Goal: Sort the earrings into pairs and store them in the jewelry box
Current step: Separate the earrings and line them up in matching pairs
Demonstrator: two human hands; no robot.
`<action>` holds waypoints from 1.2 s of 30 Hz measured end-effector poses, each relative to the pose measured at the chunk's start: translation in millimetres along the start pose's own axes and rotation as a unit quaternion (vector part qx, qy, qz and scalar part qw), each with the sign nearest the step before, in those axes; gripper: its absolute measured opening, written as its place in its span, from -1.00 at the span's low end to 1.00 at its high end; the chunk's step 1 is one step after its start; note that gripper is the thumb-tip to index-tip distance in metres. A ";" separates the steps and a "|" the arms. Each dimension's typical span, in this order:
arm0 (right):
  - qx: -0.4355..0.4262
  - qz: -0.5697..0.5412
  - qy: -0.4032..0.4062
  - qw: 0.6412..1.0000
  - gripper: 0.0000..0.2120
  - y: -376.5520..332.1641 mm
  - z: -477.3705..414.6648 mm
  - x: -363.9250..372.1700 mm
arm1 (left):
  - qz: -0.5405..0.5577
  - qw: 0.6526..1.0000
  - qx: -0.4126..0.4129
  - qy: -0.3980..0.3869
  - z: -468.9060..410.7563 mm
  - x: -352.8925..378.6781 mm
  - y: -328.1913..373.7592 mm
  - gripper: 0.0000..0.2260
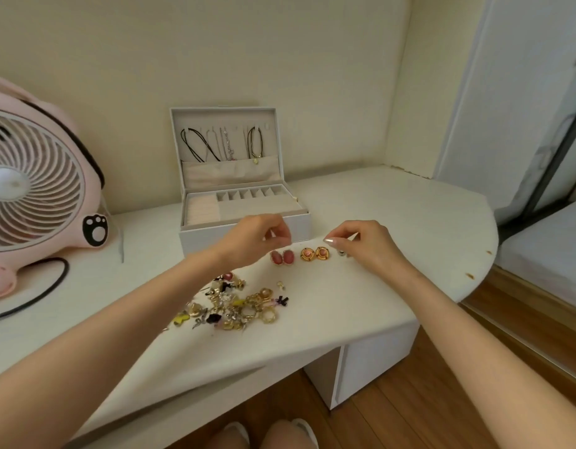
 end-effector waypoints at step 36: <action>-0.060 0.033 -0.236 0.969 -0.84 -69.5 66.1 95.6 | -0.057 0.972 -0.013 0.229 104.2 -53.3 -83.5 -0.89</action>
Point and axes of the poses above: each hand's wrist, its own z-axis away from the middle knuckle, its own x-axis out of the palm, y = z × x, the point moved 8 cm from there along -z, towards the middle knuckle
